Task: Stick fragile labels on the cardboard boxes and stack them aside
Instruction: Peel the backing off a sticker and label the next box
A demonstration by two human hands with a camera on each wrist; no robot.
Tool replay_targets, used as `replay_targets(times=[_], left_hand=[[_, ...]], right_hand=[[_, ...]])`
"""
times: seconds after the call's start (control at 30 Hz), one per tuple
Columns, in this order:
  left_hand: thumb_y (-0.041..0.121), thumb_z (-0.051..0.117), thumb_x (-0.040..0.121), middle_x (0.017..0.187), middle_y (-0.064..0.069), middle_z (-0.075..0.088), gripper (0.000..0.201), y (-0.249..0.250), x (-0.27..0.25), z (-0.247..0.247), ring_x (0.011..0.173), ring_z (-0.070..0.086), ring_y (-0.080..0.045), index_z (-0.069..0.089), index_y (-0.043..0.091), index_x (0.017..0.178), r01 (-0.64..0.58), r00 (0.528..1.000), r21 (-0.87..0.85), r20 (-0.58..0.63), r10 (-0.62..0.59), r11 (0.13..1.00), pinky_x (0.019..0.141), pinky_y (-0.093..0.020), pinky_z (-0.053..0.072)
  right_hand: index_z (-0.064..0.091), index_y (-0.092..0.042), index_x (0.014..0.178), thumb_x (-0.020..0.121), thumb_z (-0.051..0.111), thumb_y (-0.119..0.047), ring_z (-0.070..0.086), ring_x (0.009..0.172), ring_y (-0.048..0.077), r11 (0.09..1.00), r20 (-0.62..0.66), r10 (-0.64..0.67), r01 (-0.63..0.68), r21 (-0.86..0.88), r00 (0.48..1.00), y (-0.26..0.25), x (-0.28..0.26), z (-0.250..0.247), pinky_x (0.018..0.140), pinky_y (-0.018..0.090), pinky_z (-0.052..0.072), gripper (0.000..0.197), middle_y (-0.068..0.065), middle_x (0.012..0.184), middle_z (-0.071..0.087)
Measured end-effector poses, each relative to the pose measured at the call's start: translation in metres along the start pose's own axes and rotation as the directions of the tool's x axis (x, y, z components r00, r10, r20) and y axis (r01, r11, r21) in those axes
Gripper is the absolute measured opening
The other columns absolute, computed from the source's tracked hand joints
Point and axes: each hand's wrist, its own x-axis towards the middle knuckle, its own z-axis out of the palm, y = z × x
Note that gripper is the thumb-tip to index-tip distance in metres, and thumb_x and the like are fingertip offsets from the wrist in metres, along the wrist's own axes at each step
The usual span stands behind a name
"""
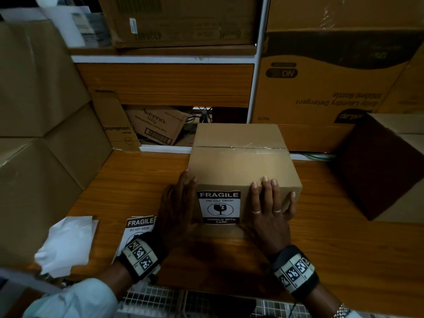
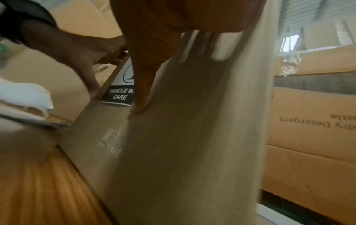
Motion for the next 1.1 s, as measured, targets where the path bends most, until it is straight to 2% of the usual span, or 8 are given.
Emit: replay_targets(times=[0.27,0.43,0.53,0.67,0.77,0.87,0.97,1.1], left_hand=[[0.064,0.074,0.071,0.155,-0.016,0.03,0.102,0.009,0.012,0.005,0.14,0.035,-0.033,0.032,0.011,0.147,0.068,0.984,-0.308,-0.138,-0.116,0.949,0.107,-0.047,0.043],[0.066,0.047,0.097,0.129,-0.002,0.051,0.056,-0.007,0.03,-0.017,0.112,0.056,-0.019,0.053,0.017,0.122,-0.01,0.961,-0.308,-0.265,-0.076,0.951,0.083,-0.034,0.057],[0.046,0.057,0.097,0.116,0.0,0.058,0.029,-0.002,0.035,-0.031,0.095,0.064,-0.017,0.058,0.019,0.107,-0.01,0.944,-0.317,-0.315,-0.096,0.949,0.07,-0.032,0.059],[0.031,0.055,0.098,0.121,-0.002,0.062,0.022,0.008,0.03,-0.035,0.094,0.061,-0.012,0.064,0.016,0.112,0.075,0.935,-0.413,-0.287,-0.208,0.908,0.068,-0.027,0.058],[0.043,0.062,0.093,0.148,-0.001,0.047,0.047,0.005,0.018,-0.032,0.122,0.052,-0.007,0.058,0.018,0.133,0.113,0.955,-0.499,-0.184,-0.232,0.859,0.081,-0.005,0.049],[0.037,0.081,0.08,0.165,-0.006,0.026,0.078,0.003,0.007,-0.023,0.147,0.034,-0.021,0.042,0.027,0.147,0.129,0.977,-0.51,-0.084,-0.198,0.851,0.091,-0.016,0.051],[0.019,0.085,0.077,0.164,0.0,0.026,0.082,0.004,0.011,-0.026,0.143,0.035,-0.016,0.042,0.032,0.145,0.148,0.975,-0.511,-0.066,-0.21,0.846,0.084,-0.025,0.06],[0.026,0.08,0.077,0.16,0.002,0.033,0.071,-0.005,0.021,-0.043,0.129,0.043,-0.007,0.046,0.034,0.139,0.149,0.973,-0.502,-0.078,-0.216,0.852,0.078,-0.007,0.051]], right_hand=[[0.03,-0.014,0.15,0.061,0.073,-0.083,0.025,0.148,0.032,0.989,-0.089,0.111,-0.101,0.111,0.99,-0.013,0.009,0.0,0.118,0.054,0.013,0.12,0.017,0.15,0.034],[0.054,-0.023,0.119,0.072,0.06,-0.076,0.044,0.119,0.029,0.924,-0.207,0.226,-0.142,0.356,0.952,-0.011,0.033,-0.014,0.119,0.025,0.006,0.071,0.012,0.126,0.052],[0.059,-0.025,0.113,0.081,0.058,-0.071,0.048,0.116,0.03,0.872,-0.143,0.289,-0.199,0.447,0.947,-0.009,0.039,-0.018,0.107,0.051,0.032,0.056,0.011,0.12,0.056],[0.064,-0.018,0.121,0.094,0.058,-0.048,0.05,0.118,0.034,0.877,-0.176,0.228,-0.124,0.465,0.958,0.002,0.032,-0.027,0.096,0.049,0.043,0.041,0.012,0.127,0.052],[0.056,-0.029,0.139,0.084,0.071,-0.05,0.039,0.139,0.041,0.897,-0.052,0.266,-0.228,0.38,0.962,0.023,0.014,-0.033,0.11,0.063,0.028,0.06,0.016,0.148,0.044],[0.047,-0.033,0.148,0.068,0.094,-0.021,0.019,0.151,0.037,0.812,0.084,0.246,-0.253,0.526,0.966,0.037,0.004,-0.036,0.111,0.063,0.033,0.094,0.015,0.165,0.018],[0.043,-0.033,0.147,0.059,0.096,-0.004,0.024,0.147,0.036,0.805,0.08,0.187,-0.2,0.558,0.979,0.038,0.011,-0.035,0.106,0.058,0.04,0.106,0.017,0.163,0.017],[0.045,-0.028,0.146,0.058,0.096,-0.003,0.029,0.143,0.04,0.794,0.06,0.193,-0.191,0.577,0.979,0.03,0.024,-0.038,0.106,0.059,0.035,0.105,0.02,0.159,0.022]])
